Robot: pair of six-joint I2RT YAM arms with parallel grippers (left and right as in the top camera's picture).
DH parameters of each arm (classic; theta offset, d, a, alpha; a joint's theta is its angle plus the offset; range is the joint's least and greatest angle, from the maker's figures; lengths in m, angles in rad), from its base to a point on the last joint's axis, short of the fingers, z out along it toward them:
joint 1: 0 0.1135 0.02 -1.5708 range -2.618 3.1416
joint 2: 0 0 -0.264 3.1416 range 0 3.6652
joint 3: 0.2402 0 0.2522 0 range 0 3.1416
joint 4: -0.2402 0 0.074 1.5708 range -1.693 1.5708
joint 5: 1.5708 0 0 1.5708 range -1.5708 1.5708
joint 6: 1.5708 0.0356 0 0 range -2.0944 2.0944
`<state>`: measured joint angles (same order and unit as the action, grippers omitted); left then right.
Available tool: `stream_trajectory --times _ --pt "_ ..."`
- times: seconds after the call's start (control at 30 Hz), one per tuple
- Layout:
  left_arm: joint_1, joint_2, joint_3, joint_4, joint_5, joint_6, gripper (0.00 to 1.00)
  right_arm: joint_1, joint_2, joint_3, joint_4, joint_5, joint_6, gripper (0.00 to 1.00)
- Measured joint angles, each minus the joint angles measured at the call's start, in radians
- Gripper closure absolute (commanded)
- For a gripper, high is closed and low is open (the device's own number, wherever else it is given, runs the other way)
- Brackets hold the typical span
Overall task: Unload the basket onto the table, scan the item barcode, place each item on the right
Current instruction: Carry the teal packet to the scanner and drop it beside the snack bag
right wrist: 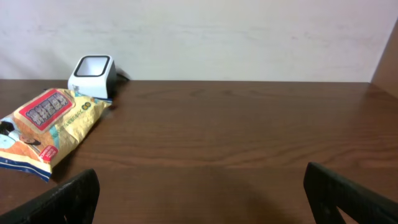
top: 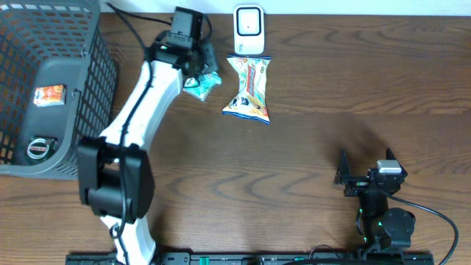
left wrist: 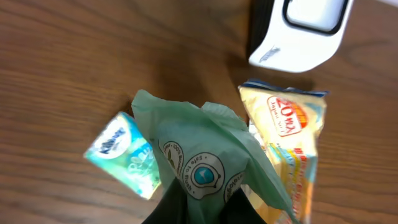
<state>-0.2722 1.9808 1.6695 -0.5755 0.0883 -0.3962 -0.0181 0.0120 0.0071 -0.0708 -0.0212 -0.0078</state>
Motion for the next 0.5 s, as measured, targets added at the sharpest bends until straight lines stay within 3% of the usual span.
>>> stream_trajectory --times 0.07,0.5 --pt "-0.009 0.029 0.0 0.004 0.002 -0.001 0.75 0.0 0.0 0.0 0.0 0.0 0.0 0.01" --pt "-0.069 0.097 0.0 0.006 0.011 -0.003 0.63 0.0 0.0 0.0 0.0 0.0 0.0 0.01"
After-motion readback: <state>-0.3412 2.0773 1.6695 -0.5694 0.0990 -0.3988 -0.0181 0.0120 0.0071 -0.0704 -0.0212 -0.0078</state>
